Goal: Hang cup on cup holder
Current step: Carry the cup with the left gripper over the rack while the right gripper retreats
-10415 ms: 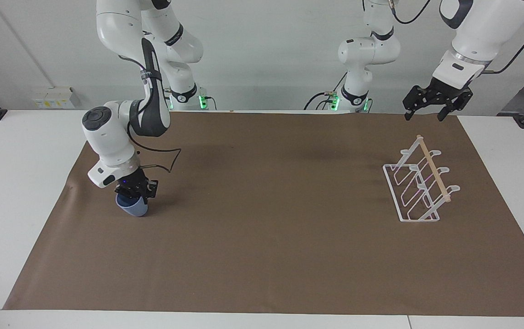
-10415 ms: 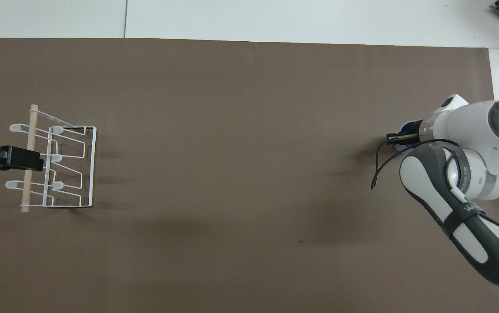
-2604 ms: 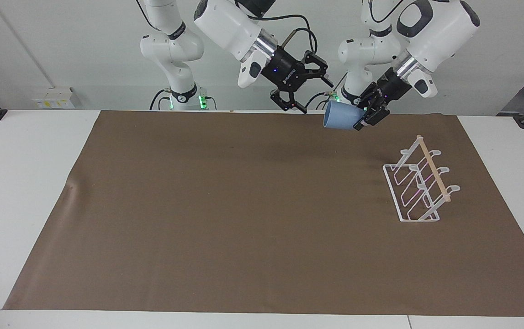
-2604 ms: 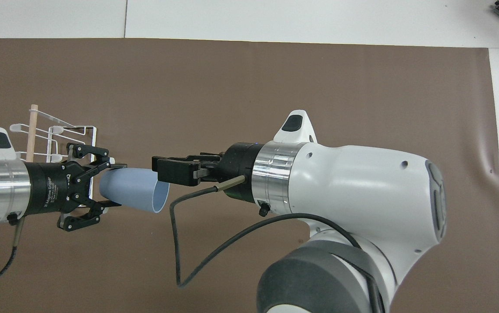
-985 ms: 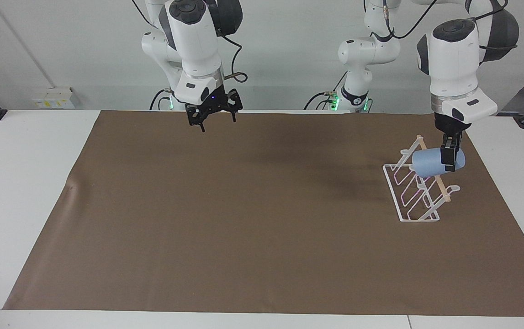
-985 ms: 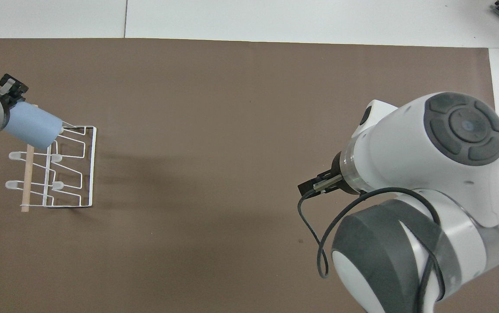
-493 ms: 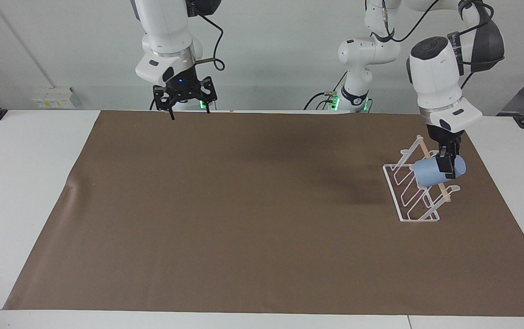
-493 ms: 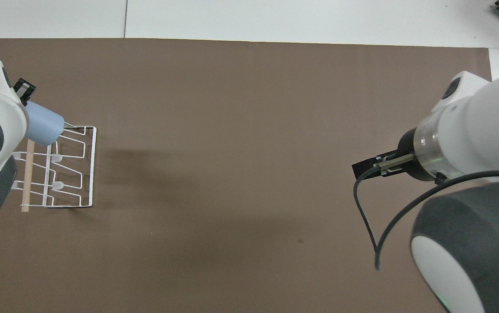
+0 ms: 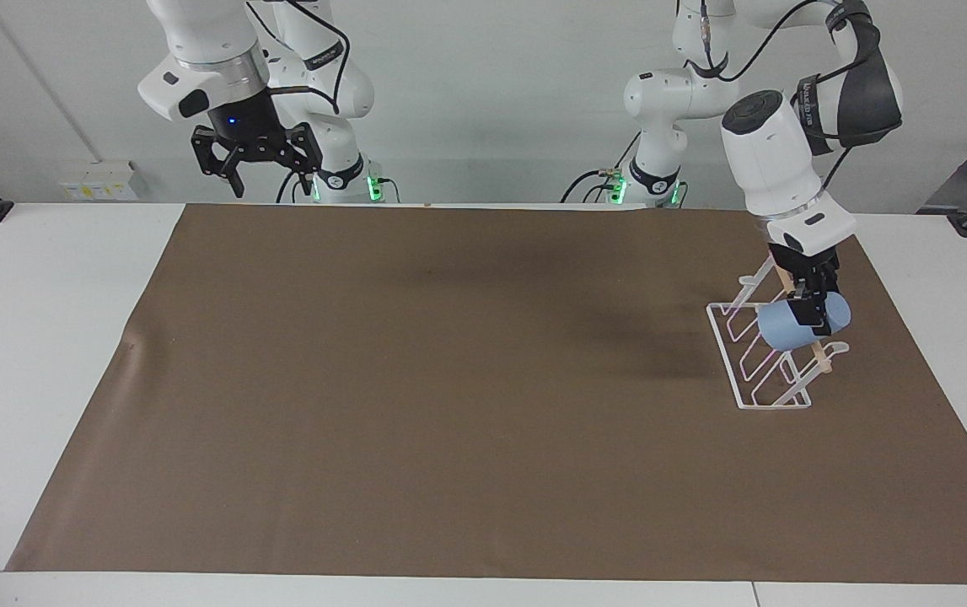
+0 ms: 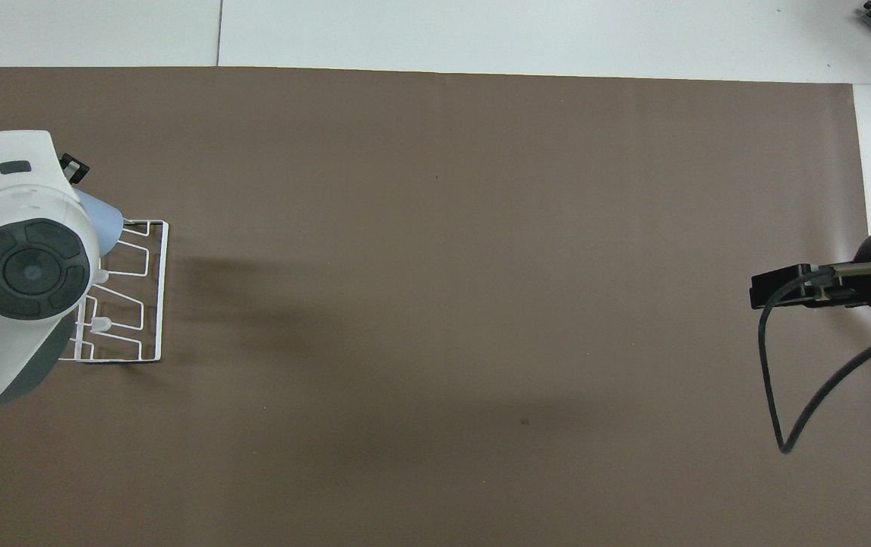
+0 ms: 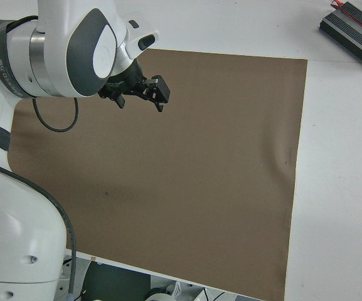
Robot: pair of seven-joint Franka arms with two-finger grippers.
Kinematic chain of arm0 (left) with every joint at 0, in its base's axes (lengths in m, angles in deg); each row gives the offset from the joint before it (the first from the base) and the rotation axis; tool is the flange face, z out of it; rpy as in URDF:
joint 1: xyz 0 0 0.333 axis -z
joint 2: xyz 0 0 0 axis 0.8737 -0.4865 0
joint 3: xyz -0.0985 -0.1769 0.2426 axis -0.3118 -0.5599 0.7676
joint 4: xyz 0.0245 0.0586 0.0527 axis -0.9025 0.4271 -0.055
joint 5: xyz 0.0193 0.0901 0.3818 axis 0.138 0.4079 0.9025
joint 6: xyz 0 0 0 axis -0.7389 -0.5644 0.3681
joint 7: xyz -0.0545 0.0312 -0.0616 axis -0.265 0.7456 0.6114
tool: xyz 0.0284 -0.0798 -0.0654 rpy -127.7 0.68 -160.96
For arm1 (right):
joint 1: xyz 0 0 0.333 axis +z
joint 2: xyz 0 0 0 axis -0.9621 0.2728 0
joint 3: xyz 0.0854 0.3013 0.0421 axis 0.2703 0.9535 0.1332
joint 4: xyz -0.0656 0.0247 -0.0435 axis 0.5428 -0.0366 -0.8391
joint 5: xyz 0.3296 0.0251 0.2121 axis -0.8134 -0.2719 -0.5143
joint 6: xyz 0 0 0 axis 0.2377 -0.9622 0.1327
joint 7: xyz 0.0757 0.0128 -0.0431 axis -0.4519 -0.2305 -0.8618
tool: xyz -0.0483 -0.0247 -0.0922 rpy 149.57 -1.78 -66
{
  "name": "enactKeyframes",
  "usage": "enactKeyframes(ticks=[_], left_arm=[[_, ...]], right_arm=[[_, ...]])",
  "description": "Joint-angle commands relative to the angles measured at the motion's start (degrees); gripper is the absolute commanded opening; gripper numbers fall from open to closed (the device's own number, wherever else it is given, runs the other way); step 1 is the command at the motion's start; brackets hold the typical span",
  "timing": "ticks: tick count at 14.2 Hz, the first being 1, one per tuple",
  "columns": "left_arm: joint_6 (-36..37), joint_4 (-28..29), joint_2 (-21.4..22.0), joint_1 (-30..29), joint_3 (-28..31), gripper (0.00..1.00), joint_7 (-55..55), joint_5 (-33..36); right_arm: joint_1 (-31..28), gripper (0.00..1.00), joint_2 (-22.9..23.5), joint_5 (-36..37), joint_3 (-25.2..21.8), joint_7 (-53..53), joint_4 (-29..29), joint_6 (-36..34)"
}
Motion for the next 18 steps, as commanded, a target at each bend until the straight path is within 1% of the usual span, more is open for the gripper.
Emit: enactKeyframes(ticks=[1,3,4,6,9,10,12,16,18], left_arm=[[-1.81,1.71,0.38,0.5,0.56,0.0,3.07,2.31],[-2.43,3.12,0.29,0.59,0.56,0.0,5.87,5.46],[-2.52,3.3,0.2,0.76,0.56,0.0,6.58,6.61],[-2.43,3.39,0.2,0.76,0.56,0.0,6.59,6.71],[-2.43,4.7,0.29,1.72,0.56,0.0,7.81,6.71],[-2.26,4.79,0.29,1.82,0.47,0.13,7.82,6.71],[-2.17,4.88,0.29,2.08,0.47,1.0,7.73,6.71],[-2.34,3.92,-0.41,2.08,0.3,1.0,7.21,6.71],[-2.43,1.64,-0.5,2.08,0.12,1.0,5.46,5.84]], right_arm=[[-0.28,1.0,-6.44,-0.29,-0.38,0.23,-11.0,7.29],[-0.28,1.0,-6.89,-0.38,-0.9,-0.38,-12.52,8.36],[-0.28,1.0,-6.8,-0.29,-2.3,-1.17,-12.52,8.45],[-0.28,1.0,-6.63,-0.29,-4.33,-4.94,-12.43,7.93],[0.16,1.0,-6.63,-0.29,-4.51,-4.78,-12.52,8.27],[0.51,1.0,-6.63,-0.29,-4.51,-4.69,-12.43,8.19],[0.51,1.0,-6.63,-0.38,-4.42,-4.52,-12.52,8.27],[-0.1,1.0,-6.54,-1.25,-4.51,-4.6,-12.43,7.84],[0.24,1.0,-6.54,-1.26,-4.51,-4.52,-12.35,7.84]])
